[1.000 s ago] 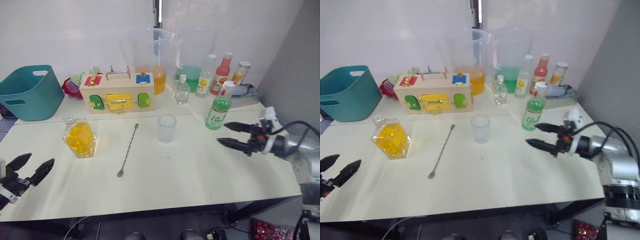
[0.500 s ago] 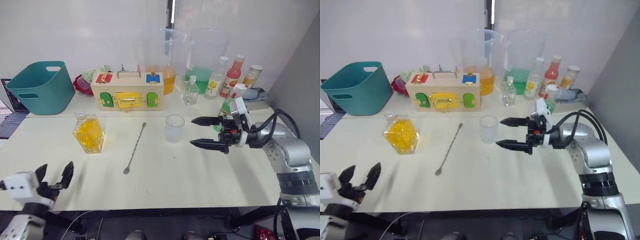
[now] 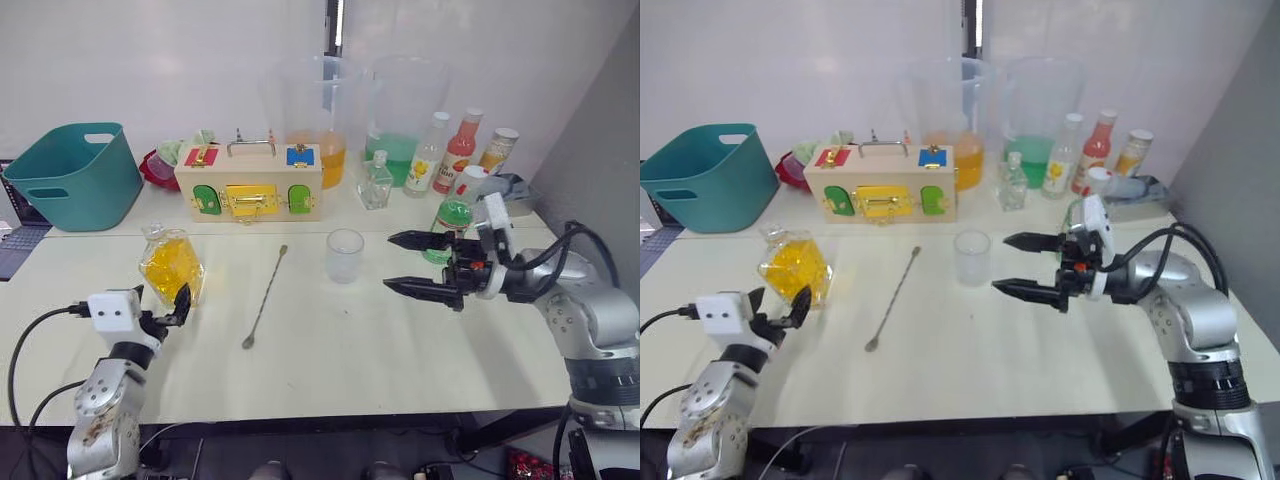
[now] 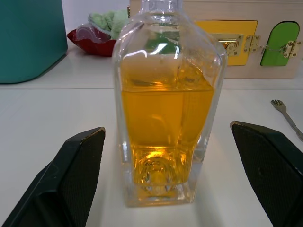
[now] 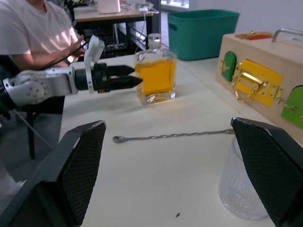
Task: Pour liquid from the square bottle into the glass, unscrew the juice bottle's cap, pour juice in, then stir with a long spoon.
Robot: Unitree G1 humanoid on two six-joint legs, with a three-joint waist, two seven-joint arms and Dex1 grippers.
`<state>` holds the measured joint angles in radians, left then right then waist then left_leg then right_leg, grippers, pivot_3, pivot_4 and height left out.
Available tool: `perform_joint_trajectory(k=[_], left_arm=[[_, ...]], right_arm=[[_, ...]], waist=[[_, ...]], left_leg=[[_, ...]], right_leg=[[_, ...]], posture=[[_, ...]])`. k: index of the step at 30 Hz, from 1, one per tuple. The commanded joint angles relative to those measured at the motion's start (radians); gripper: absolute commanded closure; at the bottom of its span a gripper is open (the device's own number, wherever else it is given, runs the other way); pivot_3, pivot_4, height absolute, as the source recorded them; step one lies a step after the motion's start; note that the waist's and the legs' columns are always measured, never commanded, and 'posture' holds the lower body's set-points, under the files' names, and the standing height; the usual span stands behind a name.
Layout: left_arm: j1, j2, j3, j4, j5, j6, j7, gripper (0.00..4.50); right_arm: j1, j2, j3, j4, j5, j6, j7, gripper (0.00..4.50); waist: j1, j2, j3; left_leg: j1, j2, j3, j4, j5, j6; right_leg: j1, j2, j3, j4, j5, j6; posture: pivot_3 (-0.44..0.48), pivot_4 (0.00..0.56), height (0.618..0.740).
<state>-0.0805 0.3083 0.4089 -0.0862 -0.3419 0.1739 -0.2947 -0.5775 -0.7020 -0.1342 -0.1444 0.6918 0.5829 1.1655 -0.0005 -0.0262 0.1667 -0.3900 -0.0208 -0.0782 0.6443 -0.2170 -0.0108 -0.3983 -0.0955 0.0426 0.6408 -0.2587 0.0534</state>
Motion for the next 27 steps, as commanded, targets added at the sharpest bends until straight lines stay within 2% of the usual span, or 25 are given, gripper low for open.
perform_joint_trajectory(k=[1,11,12,13,17,22,27], left_arm=[[-0.067,0.013,-0.009,0.044,0.016,-0.04,0.014,0.01],[-0.212,0.034,-0.013,0.185,0.039,-0.084,0.05,0.01],[-0.224,0.038,-0.015,0.2,0.044,-0.086,0.053,0.44],[-0.235,0.041,-0.017,0.215,0.047,-0.089,0.055,0.56],[-0.257,0.043,-0.018,0.239,0.048,-0.104,0.059,1.68],[-0.244,0.044,-0.015,0.198,0.034,-0.112,0.059,1.68],[-0.224,0.061,-0.002,0.083,-0.017,-0.123,0.013,1.68]], right_arm=[[-0.003,-0.01,-0.035,-0.038,0.036,0.012,-0.018,0.0],[-0.003,-0.022,-0.031,-0.046,0.035,0.011,-0.031,0.0],[-0.004,-0.02,-0.03,-0.047,0.036,0.012,-0.035,0.0],[-0.005,-0.019,-0.029,-0.049,0.037,0.012,-0.037,0.0],[-0.003,-0.017,-0.028,-0.053,0.039,0.012,-0.042,0.0],[0.014,-0.012,-0.026,-0.061,0.035,0.004,-0.05,0.0],[0.023,-0.011,-0.027,-0.062,0.035,-0.002,-0.054,0.0]], waist=[[-0.001,0.0,0.0],[-0.002,0.0,0.0],[-0.002,0.0,0.0],[-0.002,0.0,0.0],[-0.002,0.0,0.0],[-0.001,0.0,0.0],[-0.002,-0.003,0.002]], left_leg=[[0.0,0.0,0.0,0.0,0.0,0.0],[-0.003,0.0,0.0,0.0,0.0,0.0],[-0.003,0.0,0.0,0.0,0.0,0.0],[-0.003,0.0,0.0,0.0,0.0,0.0],[-0.004,0.0,0.0,0.0,0.0,-0.001],[-0.004,0.0,0.0,0.0,0.001,-0.001],[-0.008,0.0,-0.001,0.0,0.001,-0.001]], right_leg=[[0.0,0.0,0.0,0.0,0.0,0.0],[-0.004,0.001,0.0,0.001,0.001,-0.001],[-0.004,0.001,0.0,0.001,0.001,-0.001],[-0.005,0.001,0.0,0.001,0.001,-0.001],[-0.005,0.001,0.0,0.002,0.001,-0.001],[-0.005,0.001,0.0,0.001,0.001,-0.001],[-0.009,0.001,0.0,0.002,0.001,-0.001]], posture=[[0.0,0.15,0.74],[0.0,0.15,0.74],[0.0,0.15,0.74],[0.0,0.15,0.74],[0.0,0.15,0.74],[0.0,0.15,0.74],[0.0,0.15,0.74]])
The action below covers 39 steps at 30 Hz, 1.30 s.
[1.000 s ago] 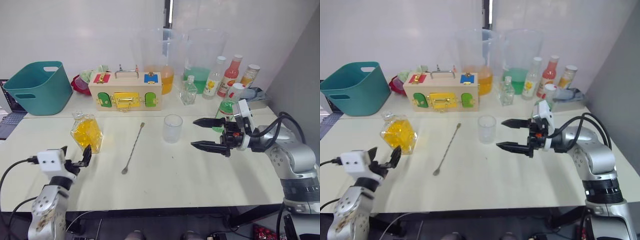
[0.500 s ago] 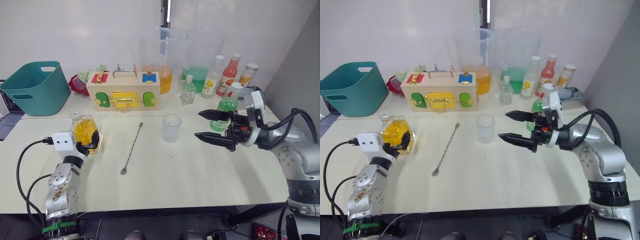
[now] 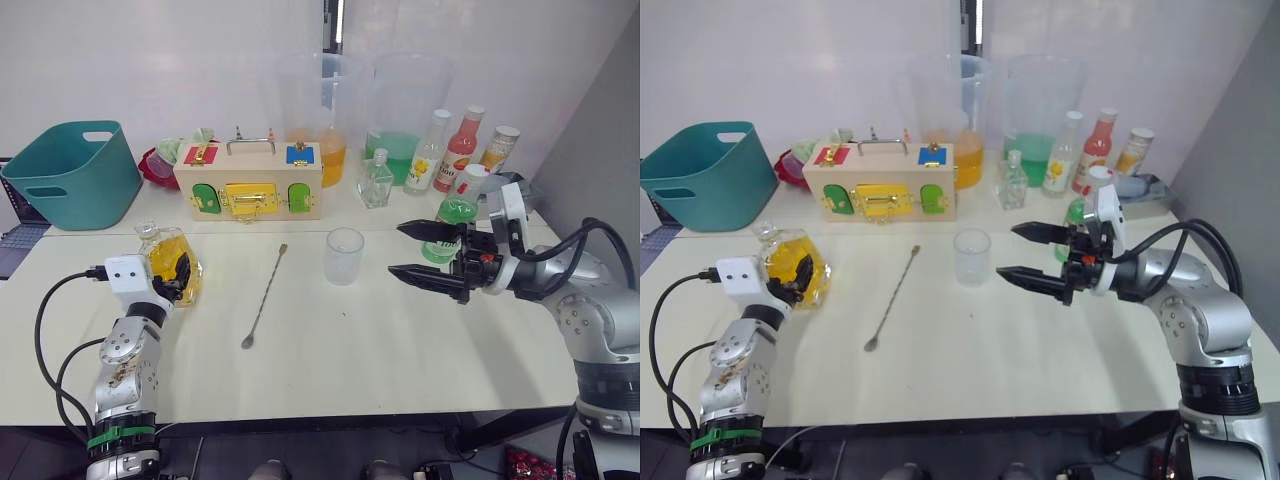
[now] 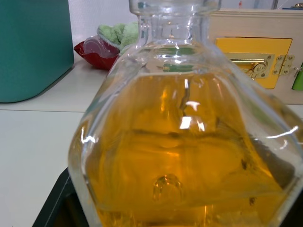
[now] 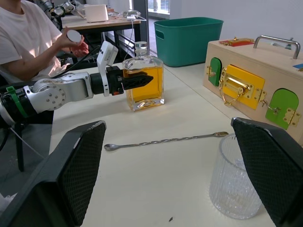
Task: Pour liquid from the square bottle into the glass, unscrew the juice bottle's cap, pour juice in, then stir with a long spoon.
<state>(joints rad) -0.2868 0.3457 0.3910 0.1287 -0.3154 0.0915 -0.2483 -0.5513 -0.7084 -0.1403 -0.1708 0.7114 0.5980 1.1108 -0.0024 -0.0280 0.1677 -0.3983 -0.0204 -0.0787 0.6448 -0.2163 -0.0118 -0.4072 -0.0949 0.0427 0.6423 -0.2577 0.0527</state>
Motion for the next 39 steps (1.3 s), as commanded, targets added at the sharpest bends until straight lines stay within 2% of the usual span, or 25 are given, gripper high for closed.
perform_joint_trajectory(k=[1,5,8,12,14,16,21,24,27,33,39], left_arm=[[-0.016,0.025,0.017,-0.14,-0.049,-0.038,-0.037,1.68],[-0.003,0.097,-0.007,-0.238,-0.12,0.056,-0.156,1.68],[0.008,0.145,-0.056,-0.318,-0.193,0.116,-0.293,1.68],[0.013,0.163,-0.067,-0.343,-0.219,0.149,-0.334,1.68],[-0.054,0.175,-0.187,-0.379,-0.287,0.199,-0.506,1.68],[-0.098,0.181,-0.273,-0.389,-0.321,0.236,-0.625,1.68],[-0.124,0.184,-0.309,-0.369,-0.322,0.254,-0.693,1.68],[-0.228,0.135,-0.445,-0.241,-0.26,0.225,-0.816,1.68],[-0.282,0.091,-0.509,-0.162,-0.226,0.191,-0.899,1.68],[-0.328,0.051,-0.548,-0.007,-0.155,0.086,-0.998,1.68],[-0.357,0.026,-0.552,0.108,-0.099,-0.001,-1.033,1.68]], right_arm=[[-0.002,-0.004,-0.021,-0.036,0.016,-0.017,0.0,0.0],[0.007,-0.003,-0.024,-0.039,0.019,-0.017,-0.003,0.0],[0.019,-0.003,-0.03,-0.041,0.021,-0.016,-0.008,0.0],[0.022,-0.003,-0.032,-0.042,0.022,-0.017,-0.009,0.0],[0.082,-0.005,-0.063,-0.084,0.024,-0.021,-0.034,0.0],[0.132,-0.008,-0.091,-0.126,0.03,-0.019,-0.059,0.0],[0.165,-0.016,-0.108,-0.159,0.043,-0.017,-0.085,0.0],[0.26,-0.041,-0.137,-0.281,0.055,0.029,-0.145,0.0],[0.33,-0.059,-0.161,-0.361,0.073,0.063,-0.192,0.0],[0.38,-0.075,-0.189,-0.433,0.116,0.103,-0.269,0.0],[0.389,-0.088,-0.203,-0.458,0.152,0.12,-0.313,0.0]], waist=[[0.0,-0.003,0.002],[-0.001,-0.008,0.003],[-0.001,-0.011,0.005],[0.001,-0.011,0.005],[0.005,-0.011,0.005],[0.014,-0.011,0.005],[-0.011,-0.01,0.005],[-0.011,-0.009,0.006],[-0.01,-0.009,0.006],[-0.016,-0.009,0.006],[-0.01,-0.009,0.006]], left_leg=[[-0.001,0.0,0.0,0.0,0.0,0.0],[-0.012,0.001,-0.001,0.002,0.002,-0.003],[-0.014,0.001,0.0,0.003,0.002,-0.003],[-0.014,0.001,0.0,0.004,0.002,-0.003],[-0.013,0.001,0.0,0.004,0.002,-0.003],[-0.014,0.001,-0.001,0.004,0.002,-0.003],[-0.015,0.001,0.001,0.007,0.002,-0.002],[-0.012,0.003,0.0,0.006,0.002,-0.002],[-0.012,0.002,0.001,0.007,0.002,-0.002],[-0.014,0.002,0.001,0.01,0.002,-0.001],[-0.015,0.002,0.0,0.014,0.002,0.0]], right_leg=[[-0.001,0.0,0.0,0.0,0.0,0.0],[-0.015,0.001,0.0,0.004,0.005,-0.002],[-0.016,0.001,0.0,0.005,0.006,-0.002],[-0.015,0.001,0.0,0.004,0.007,-0.001],[-0.015,0.001,0.0,0.004,0.007,-0.001],[-0.015,0.002,-0.001,0.004,0.007,-0.002],[-0.015,0.002,0.001,0.004,0.007,0.0],[-0.015,0.004,0.0,0.005,0.007,-0.001],[-0.013,0.004,0.0,0.005,0.007,-0.001],[-0.013,0.003,0.001,0.005,0.007,-0.001],[-0.013,0.004,0.0,0.005,0.007,-0.001]], posture=[[0.0,0.15,0.74],[0.0,0.15,0.74],[0.0,0.15,0.74],[0.0,0.15,0.74],[0.0,0.15,0.74],[0.0,0.15,0.74],[0.0,0.15,0.74],[0.0,0.15,0.74],[0.0,0.15,0.74],[0.0,0.15,0.74],[0.0,0.15,0.74]])
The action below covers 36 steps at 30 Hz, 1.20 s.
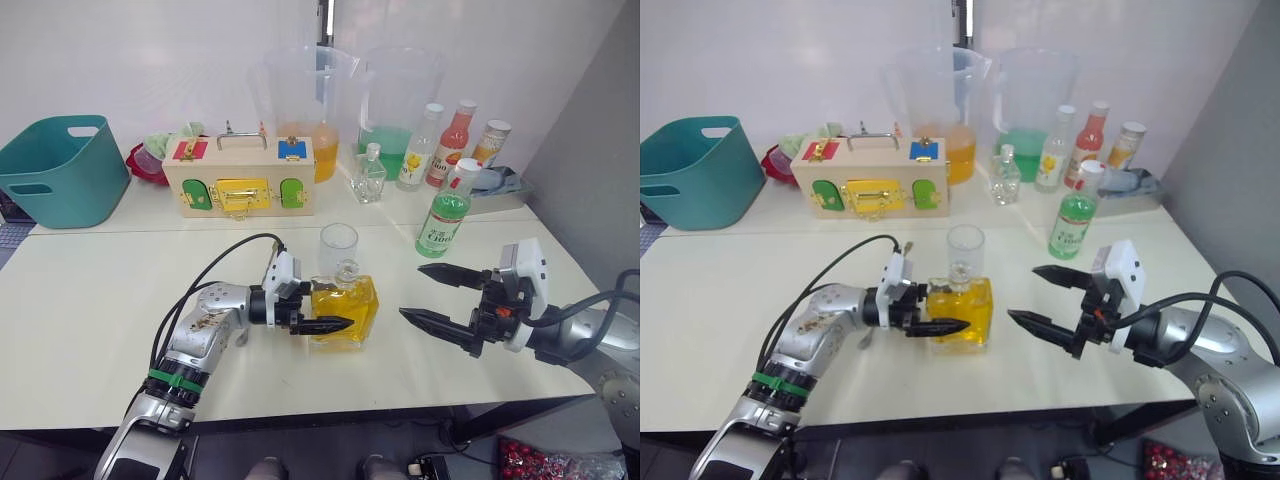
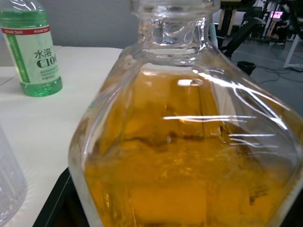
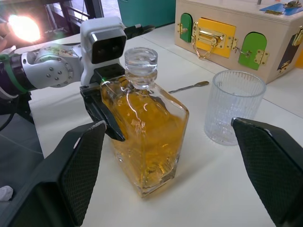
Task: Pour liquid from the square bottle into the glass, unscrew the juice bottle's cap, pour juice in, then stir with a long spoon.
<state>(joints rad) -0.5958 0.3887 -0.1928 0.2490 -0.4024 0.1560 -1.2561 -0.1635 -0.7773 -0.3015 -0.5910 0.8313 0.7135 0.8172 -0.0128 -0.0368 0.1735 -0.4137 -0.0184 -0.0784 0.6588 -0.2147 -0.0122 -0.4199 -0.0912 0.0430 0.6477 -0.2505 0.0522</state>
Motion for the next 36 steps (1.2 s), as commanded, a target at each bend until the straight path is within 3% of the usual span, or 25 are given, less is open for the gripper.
perform_joint_trajectory(k=[1,5,7,9,20,28,33,36], left_arm=[[-0.043,-0.02,0.034,0.0,-0.003,-0.083,-0.026,1.68],[-0.021,-0.024,0.038,0.022,0.018,-0.133,-0.03,1.68],[-0.011,-0.024,0.041,0.026,0.021,-0.138,-0.025,0.67],[-0.007,-0.023,0.047,0.023,0.02,-0.132,-0.022,0.08],[0.031,0.024,0.064,-0.152,-0.006,-0.008,0.011,0.03],[0.059,0.029,0.056,-0.183,0.01,0.031,0.042,0.03],[0.053,0.024,0.052,-0.171,0.014,0.037,0.054,1.54],[0.047,0.027,0.044,-0.158,0.03,0.024,0.05,1.71]], right_arm=[[0.005,-0.022,-0.046,-0.041,0.037,0.008,-0.025,0.0],[0.008,-0.03,-0.05,-0.048,0.055,0.015,-0.042,0.0],[0.004,-0.034,-0.045,-0.045,0.06,0.017,-0.046,0.0],[-0.004,-0.037,-0.035,-0.038,0.064,0.016,-0.046,0.0],[-0.04,-0.016,0.023,-0.006,0.052,-0.007,-0.037,0.0],[-0.039,-0.006,0.039,-0.003,0.04,-0.017,-0.04,0.0],[-0.04,0.0,0.045,0.002,0.032,-0.023,-0.036,0.0],[-0.051,0.002,0.055,0.008,0.023,-0.031,-0.029,0.0]], waist=[[0.001,0.0,0.0],[0.006,0.0,0.0],[0.006,0.0,0.0],[0.005,0.0,0.0],[0.001,0.001,0.0],[0.001,0.001,0.0],[0.002,0.001,0.0],[0.002,0.001,0.0]], left_leg=[[0.0,0.0,0.0,0.0,0.0,0.0],[-0.001,-0.001,0.0,0.001,0.0,0.0],[-0.001,-0.001,0.0,0.001,0.0,0.0],[0.0,0.0,0.0,0.001,0.0,0.0],[0.001,0.0,0.0,0.001,0.0,0.0],[0.002,-0.001,0.0,0.001,0.0,0.0],[0.002,-0.001,0.0,0.001,0.0,0.0],[0.003,-0.001,0.0,0.001,0.0,0.0]], right_leg=[[0.0,0.0,0.0,0.0,0.0,0.0],[0.0,-0.001,0.0,0.0,0.001,0.001],[0.0,-0.001,0.0,0.0,0.001,0.001],[0.001,0.0,0.0,0.0,0.001,0.001],[0.002,0.0,0.0,0.001,0.001,0.001],[0.002,0.0,0.0,0.001,0.001,0.001],[0.002,0.0,0.0,0.001,0.001,0.001],[0.003,-0.001,0.0,0.001,0.001,0.001]], posture=[[0.0,0.15,0.74],[0.0,0.15,0.74],[0.0,0.15,0.74],[0.0,0.15,0.74],[0.0,0.15,0.74],[0.0,0.15,0.74],[0.0,0.15,0.74],[0.0,0.15,0.74]])
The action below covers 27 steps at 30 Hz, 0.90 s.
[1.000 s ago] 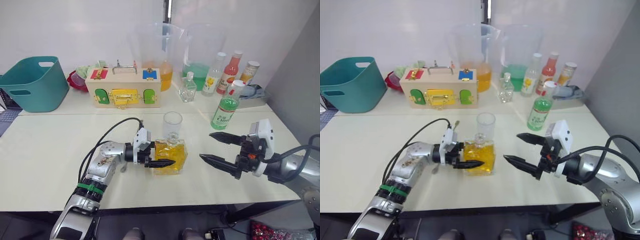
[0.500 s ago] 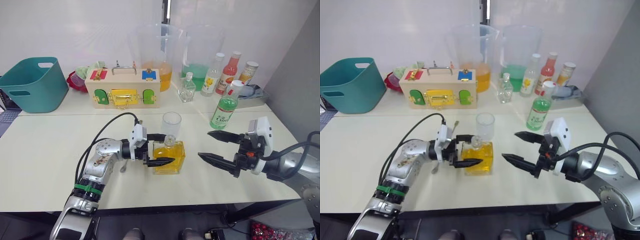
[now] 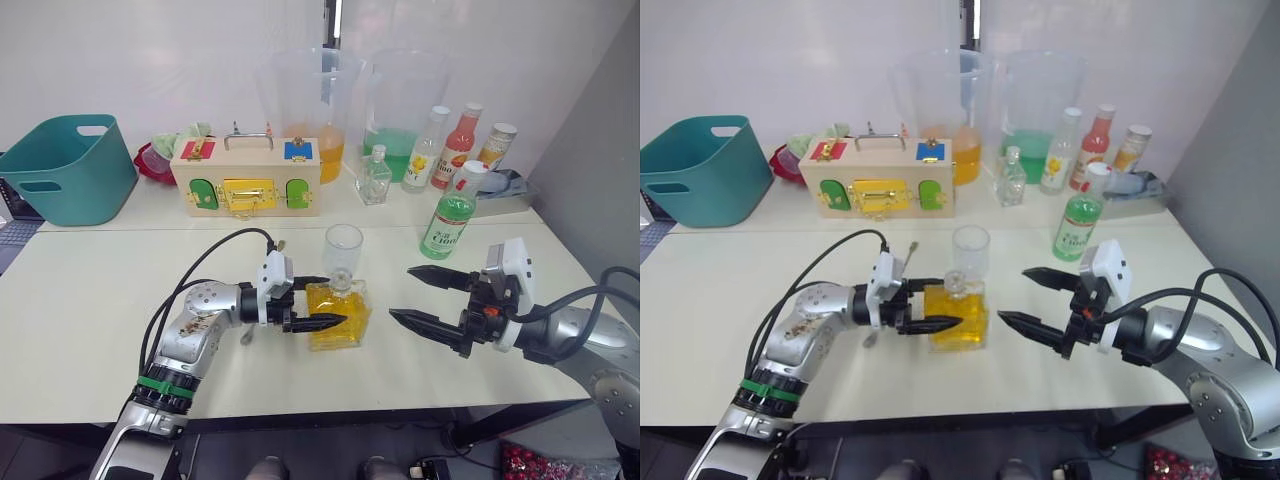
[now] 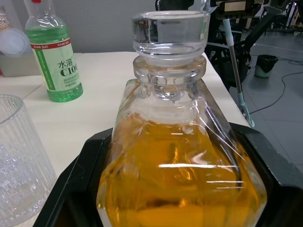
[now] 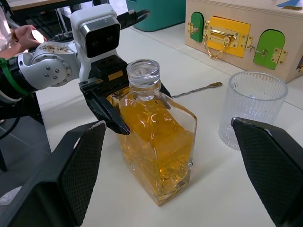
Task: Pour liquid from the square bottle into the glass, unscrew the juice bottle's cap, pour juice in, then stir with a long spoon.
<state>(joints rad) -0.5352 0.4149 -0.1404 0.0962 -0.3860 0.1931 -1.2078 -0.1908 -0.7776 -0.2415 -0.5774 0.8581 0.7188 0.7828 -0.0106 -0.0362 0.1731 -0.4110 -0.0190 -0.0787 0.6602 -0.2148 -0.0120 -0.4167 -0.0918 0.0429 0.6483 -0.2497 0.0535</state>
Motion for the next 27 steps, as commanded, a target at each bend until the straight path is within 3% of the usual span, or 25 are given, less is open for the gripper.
perform_joint_trajectory(k=[1,10,14,23,27], left_arm=[[-0.015,0.0,-0.01,-0.003,0.015,-0.015,0.001,1.71],[-0.02,-0.003,-0.015,0.002,0.021,-0.025,-0.003,1.71],[-0.014,-0.004,-0.019,-0.011,0.027,-0.025,0.005,1.71],[0.006,-0.003,-0.018,-0.043,0.021,0.001,0.024,1.71],[0.008,0.0,-0.016,-0.047,0.021,0.006,0.027,1.71]], right_arm=[[-0.03,0.004,-0.002,-0.004,-0.007,-0.038,0.007,0.0],[-0.217,0.052,0.144,0.056,-0.035,0.007,-0.016,0.0],[-0.311,0.106,0.261,0.113,-0.126,-0.012,-0.025,0.0],[-0.351,0.172,0.347,0.156,-0.226,-0.05,0.001,0.0],[-0.35,0.197,0.357,0.163,-0.251,-0.056,-0.004,1.14]], waist=[[0.0,0.0,0.0],[0.002,0.0,0.0],[0.0,0.0,0.0],[0.003,0.0,0.0],[0.002,0.0,0.0]], left_leg=[[0.001,0.0,0.0,0.0,0.0,0.0],[0.009,0.0,-0.001,0.0,0.0,0.0],[0.01,0.0,-0.001,0.0,0.0,0.0],[0.009,-0.001,-0.001,0.0,0.0,0.0],[0.009,0.0,-0.001,0.0,0.0,0.0]], right_leg=[[0.001,0.0,0.0,0.0,0.0,0.0],[0.011,0.0,-0.001,-0.003,0.0,0.0],[0.011,0.0,-0.001,-0.002,0.0,0.0],[0.011,0.0,-0.001,-0.002,0.0,0.0],[0.011,0.0,-0.001,-0.002,0.0,0.0]], posture=[[0.0,0.15,0.74],[0.0,0.15,0.74],[0.0,0.15,0.74],[0.0,0.15,0.74],[0.0,0.15,0.74]])
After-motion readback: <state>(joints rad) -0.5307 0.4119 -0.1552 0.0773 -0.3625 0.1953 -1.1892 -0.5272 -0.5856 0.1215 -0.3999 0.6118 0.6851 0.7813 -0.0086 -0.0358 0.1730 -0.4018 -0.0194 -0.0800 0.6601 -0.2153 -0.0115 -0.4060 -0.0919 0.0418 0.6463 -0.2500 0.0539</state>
